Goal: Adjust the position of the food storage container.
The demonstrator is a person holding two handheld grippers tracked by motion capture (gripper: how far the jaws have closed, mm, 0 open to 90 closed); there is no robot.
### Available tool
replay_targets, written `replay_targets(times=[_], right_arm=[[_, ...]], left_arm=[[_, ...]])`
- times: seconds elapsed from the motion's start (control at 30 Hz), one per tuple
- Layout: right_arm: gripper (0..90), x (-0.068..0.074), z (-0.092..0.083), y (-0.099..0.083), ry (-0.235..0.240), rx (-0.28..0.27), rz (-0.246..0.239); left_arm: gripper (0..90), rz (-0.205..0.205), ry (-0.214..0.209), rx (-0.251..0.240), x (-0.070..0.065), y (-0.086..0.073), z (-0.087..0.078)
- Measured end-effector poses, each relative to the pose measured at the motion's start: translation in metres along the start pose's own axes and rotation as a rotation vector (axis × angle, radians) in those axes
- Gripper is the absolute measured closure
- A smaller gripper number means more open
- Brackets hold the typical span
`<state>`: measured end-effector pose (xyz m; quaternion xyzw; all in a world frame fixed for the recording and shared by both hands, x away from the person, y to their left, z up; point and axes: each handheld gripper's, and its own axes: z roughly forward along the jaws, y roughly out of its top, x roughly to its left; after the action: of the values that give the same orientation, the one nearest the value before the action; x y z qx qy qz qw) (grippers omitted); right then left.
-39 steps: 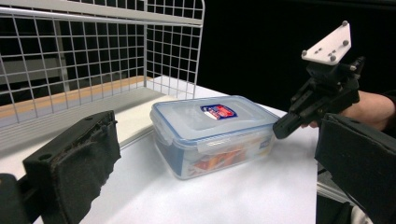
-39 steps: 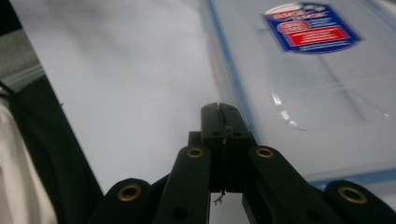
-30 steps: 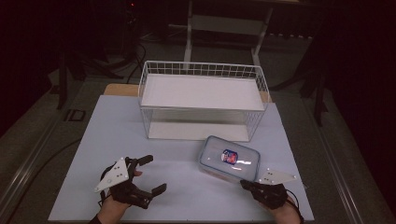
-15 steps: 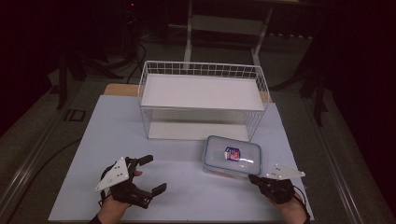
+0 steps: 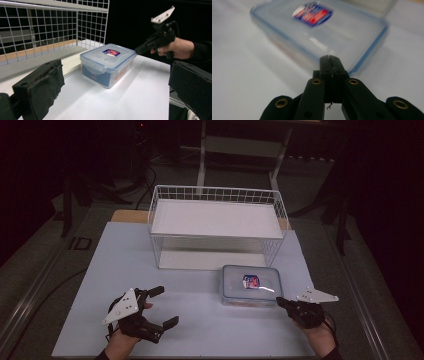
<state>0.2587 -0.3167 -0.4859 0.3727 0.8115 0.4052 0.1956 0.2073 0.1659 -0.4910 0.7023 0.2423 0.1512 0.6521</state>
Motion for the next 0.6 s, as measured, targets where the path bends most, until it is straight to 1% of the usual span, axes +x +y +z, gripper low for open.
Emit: replay_targets(times=[0.03, 0.07, 0.17, 0.2, 0.23, 0.27, 0.33, 0.37, 0.43, 0.47, 0.53, 0.6], right_arm=[[90.0, -0.003, -0.001, 0.002, -0.013, -0.006, -0.001], [90.0, -0.008, -0.002, 0.006, -0.030, -0.012, 0.000], [90.0, -0.028, 0.003, 0.011, -0.071, -0.008, 0.029], [90.0, -0.033, 0.006, 0.011, -0.077, -0.004, 0.036], [90.0, -0.040, 0.010, 0.011, -0.088, 0.002, 0.058], [90.0, -0.045, 0.013, 0.011, -0.089, 0.005, 0.070], [90.0, -0.052, 0.018, 0.012, -0.103, 0.017, 0.077], [90.0, -0.055, 0.021, 0.012, -0.098, 0.019, 0.084], [90.0, -0.057, 0.027, 0.012, -0.099, 0.029, 0.084], [90.0, -0.057, 0.029, 0.013, -0.091, 0.031, 0.087], [90.0, -0.055, 0.034, 0.014, -0.079, 0.039, 0.078], [90.0, -0.053, 0.037, 0.016, -0.095, 0.039, 0.068]], left_arm=[[0.0, -0.001, -0.002, 0.002, 0.000, 0.000, 0.000], [0.0, -0.001, -0.001, 0.003, 0.001, 0.000, 0.000], [0.0, -0.002, -0.001, 0.005, 0.001, -0.001, 0.001], [0.0, -0.005, -0.002, 0.004, 0.001, -0.001, 0.001], [0.0, -0.007, -0.002, 0.006, 0.001, -0.001, 0.001], [0.0, -0.007, -0.002, 0.008, 0.001, -0.001, 0.001], [0.0, -0.005, -0.004, 0.010, 0.001, -0.002, 0.001], [0.0, -0.005, -0.002, 0.012, 0.001, -0.002, 0.002], [0.0, -0.014, -0.007, 0.017, 0.002, -0.002, 0.002], [0.0, -0.015, -0.007, 0.019, 0.002, -0.002, 0.003], [0.0, -0.011, -0.007, 0.021, 0.002, -0.002, 0.002], [0.0, -0.010, -0.006, 0.019, 0.002, -0.002, 0.002]])
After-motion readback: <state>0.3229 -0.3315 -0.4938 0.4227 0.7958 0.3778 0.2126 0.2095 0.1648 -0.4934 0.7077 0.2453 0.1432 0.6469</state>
